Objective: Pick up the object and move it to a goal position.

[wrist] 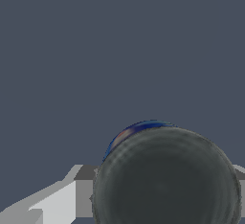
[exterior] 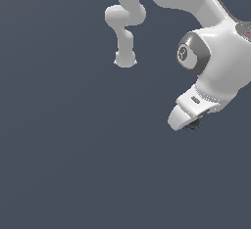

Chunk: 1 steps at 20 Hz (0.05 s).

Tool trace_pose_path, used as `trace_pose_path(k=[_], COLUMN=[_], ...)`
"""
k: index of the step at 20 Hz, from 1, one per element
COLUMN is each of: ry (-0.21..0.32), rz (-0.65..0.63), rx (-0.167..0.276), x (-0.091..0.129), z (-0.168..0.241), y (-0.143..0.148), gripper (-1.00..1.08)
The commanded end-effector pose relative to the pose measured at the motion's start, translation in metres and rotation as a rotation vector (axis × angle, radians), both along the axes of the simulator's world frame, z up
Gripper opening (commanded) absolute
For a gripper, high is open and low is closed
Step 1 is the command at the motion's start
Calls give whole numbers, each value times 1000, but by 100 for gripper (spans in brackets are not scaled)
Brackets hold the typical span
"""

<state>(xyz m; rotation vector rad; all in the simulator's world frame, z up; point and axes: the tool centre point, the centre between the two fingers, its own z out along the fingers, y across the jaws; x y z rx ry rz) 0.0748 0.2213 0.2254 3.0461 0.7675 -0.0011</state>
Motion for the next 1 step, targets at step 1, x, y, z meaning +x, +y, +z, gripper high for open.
trace_pose_path(k=[1], ry=[-1], rz=[0], rx=[0], x=[1], z=[1], y=[1], gripper=[-100])
